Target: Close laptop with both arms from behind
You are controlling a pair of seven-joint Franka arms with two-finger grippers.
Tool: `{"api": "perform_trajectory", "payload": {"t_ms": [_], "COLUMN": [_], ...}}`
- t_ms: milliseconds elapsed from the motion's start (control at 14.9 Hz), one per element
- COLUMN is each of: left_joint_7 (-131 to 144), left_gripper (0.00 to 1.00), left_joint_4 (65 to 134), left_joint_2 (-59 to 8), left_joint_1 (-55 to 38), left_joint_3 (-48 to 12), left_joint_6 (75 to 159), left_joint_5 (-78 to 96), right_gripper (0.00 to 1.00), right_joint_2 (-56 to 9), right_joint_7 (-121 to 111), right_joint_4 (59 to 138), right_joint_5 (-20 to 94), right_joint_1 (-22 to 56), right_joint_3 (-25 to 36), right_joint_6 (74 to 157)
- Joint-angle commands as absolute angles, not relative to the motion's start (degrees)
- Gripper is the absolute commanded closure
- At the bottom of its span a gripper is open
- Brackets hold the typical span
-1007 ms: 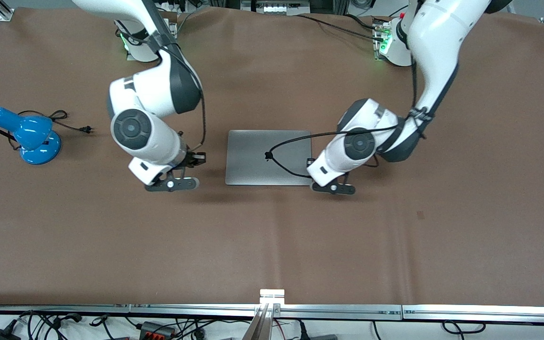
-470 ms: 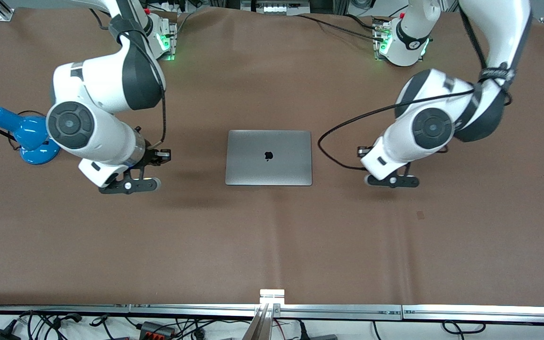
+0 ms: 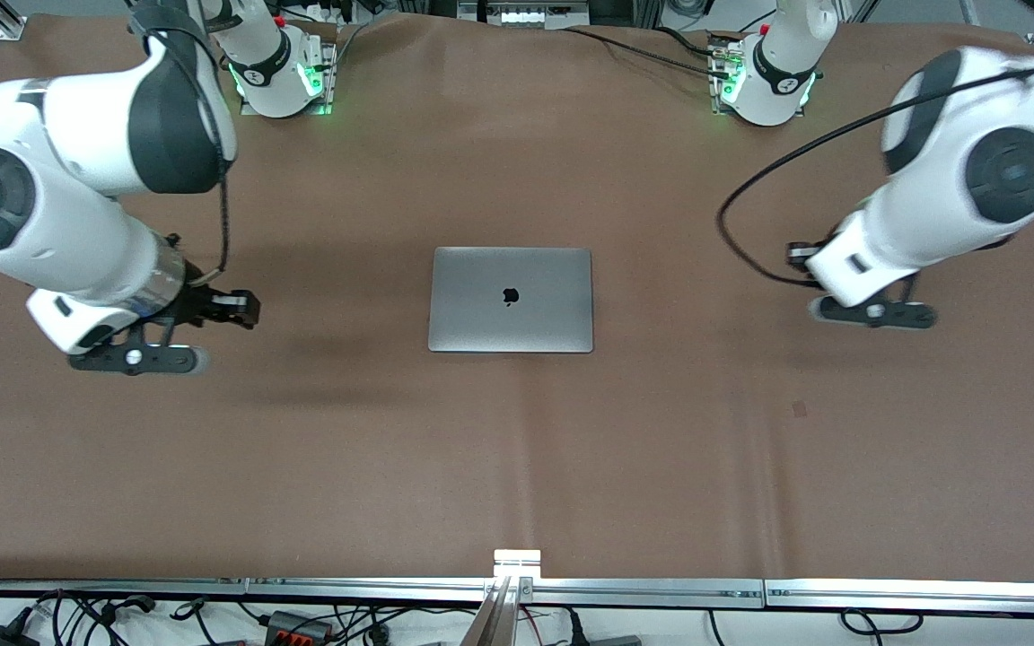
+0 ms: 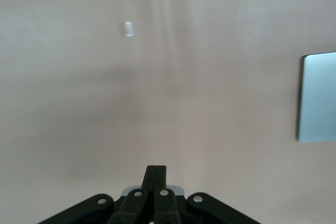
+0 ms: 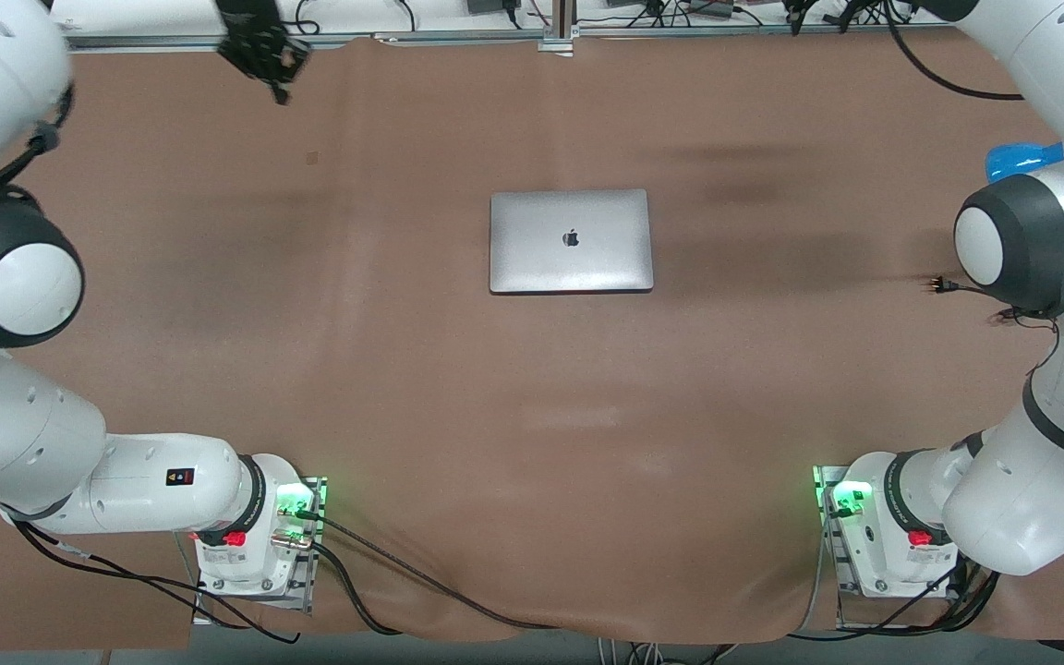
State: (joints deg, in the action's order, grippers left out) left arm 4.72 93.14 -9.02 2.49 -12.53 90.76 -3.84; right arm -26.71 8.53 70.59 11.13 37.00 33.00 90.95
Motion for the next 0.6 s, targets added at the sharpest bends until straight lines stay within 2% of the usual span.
{"api": "perform_trajectory", "payload": {"t_ms": [0,67,134,336,537], "left_joint_7": [1.0,0.3,0.2,2.4,4.0], "left_gripper": [0.76,0.66,0.01,0.00,0.00], "left_joint_4": [97.7,97.8,97.8,98.3,108.2], "left_joint_2": [-2.0,-1.8,-1.5,0.2,7.3], "left_joint_1": [1.4,1.3,1.2,1.2,1.3], "left_joint_3": [-6.5,-4.8,-3.7,-2.9,-2.3], "left_joint_6": [89.0,89.1,89.6,91.5,98.8], "left_joint_5": [-2.6,-1.1,-0.9,-1.0,-0.5], "right_gripper": [0.00,0.00,0.00,0.00,0.00], "right_joint_2": [-24.6,-23.7,-22.6,-20.7,-17.2], "right_joint_7": [7.0,5.8,3.6,-1.7,-2.8], "right_joint_4": [68.0,68.1,68.4,69.4,74.0], "right_joint_5": [11.8,11.7,11.4,7.9,3.0], "right_joint_1": [32.6,29.4,24.7,12.4,1.4], "right_joint_3": [32.2,29.4,25.6,15.8,4.3], "right_joint_6": [89.6,89.9,90.2,90.4,94.4]}}
